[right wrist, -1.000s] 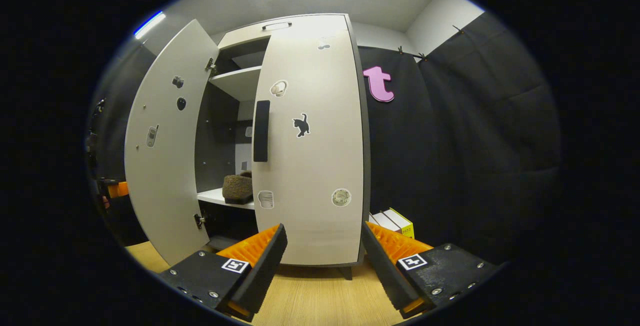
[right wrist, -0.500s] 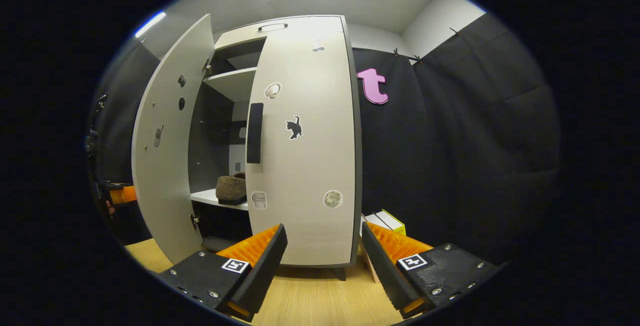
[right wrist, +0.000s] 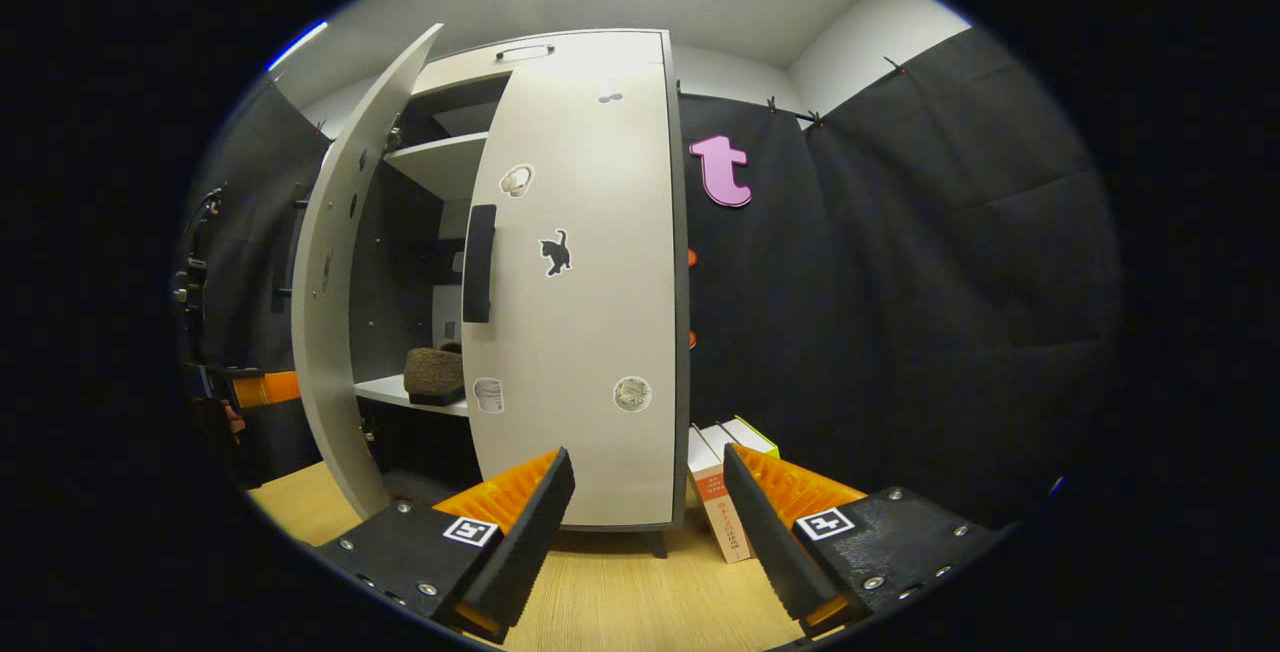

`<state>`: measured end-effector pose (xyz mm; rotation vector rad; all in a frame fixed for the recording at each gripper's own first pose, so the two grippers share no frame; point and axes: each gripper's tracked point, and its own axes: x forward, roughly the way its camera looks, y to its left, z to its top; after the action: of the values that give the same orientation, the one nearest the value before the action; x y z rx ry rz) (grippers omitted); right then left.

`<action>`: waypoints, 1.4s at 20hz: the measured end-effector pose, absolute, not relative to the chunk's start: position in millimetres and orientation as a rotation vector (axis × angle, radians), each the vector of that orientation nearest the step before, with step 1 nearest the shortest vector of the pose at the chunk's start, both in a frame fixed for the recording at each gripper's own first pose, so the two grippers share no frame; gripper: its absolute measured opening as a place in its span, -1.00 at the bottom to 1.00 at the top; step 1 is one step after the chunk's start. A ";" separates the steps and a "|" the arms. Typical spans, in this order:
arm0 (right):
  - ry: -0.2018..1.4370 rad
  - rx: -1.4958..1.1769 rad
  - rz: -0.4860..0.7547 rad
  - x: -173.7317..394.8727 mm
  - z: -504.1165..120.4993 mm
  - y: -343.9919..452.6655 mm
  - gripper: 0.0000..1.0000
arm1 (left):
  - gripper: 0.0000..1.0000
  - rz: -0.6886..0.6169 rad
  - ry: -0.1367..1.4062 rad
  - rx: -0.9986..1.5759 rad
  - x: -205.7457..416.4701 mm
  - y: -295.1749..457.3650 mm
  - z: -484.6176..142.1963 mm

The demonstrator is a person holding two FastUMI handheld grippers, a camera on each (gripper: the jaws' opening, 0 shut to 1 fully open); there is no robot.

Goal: Grab one shoe with the right hand and put it into the shoe cabinet, grab the other shoe with the left hand and put it into the shoe cabinet; then close the right door with the right hand and the left door with the left hand.

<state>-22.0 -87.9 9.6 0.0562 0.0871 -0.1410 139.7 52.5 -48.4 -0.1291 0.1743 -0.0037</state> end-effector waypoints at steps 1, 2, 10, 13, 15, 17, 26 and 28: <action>0.089 0.055 -0.152 -24.5 9.6 -91.6 0.85 | 0.93 -0.012 0.176 -0.139 146.0 46.5 -51.8; 0.089 0.054 -0.163 -25.3 9.4 -96.0 0.85 | 0.94 -0.011 0.174 -0.140 154.0 43.1 -54.4; 0.096 0.061 -0.258 -37.3 7.5 -128.7 0.85 | 0.94 -0.026 0.164 -0.105 191.1 19.2 -65.4; 0.101 0.060 -0.285 -41.4 5.0 -136.6 0.85 | 0.87 -0.027 0.162 -0.103 195.3 13.9 -68.3; 0.106 0.061 -0.300 -43.8 2.8 -139.8 0.85 | 0.93 -0.022 0.166 -0.101 200.6 11.0 -72.6; 0.111 0.062 -0.314 -46.5 0.1 -147.6 0.85 | 0.93 -0.014 0.166 -0.105 206.7 9.3 -74.5; 0.122 0.061 -0.337 -42.9 -7.1 -157.8 0.85 | 0.93 0.006 0.155 -0.059 230.2 2.3 -78.2; 0.122 0.062 -0.332 -41.5 -6.9 -157.6 0.85 | 0.93 -0.002 0.165 -0.066 229.8 -3.1 -79.2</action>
<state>-41.5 -157.6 -6.9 0.0619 0.1218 -0.3316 229.8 -3.1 -79.2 -0.0664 0.1649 -0.0017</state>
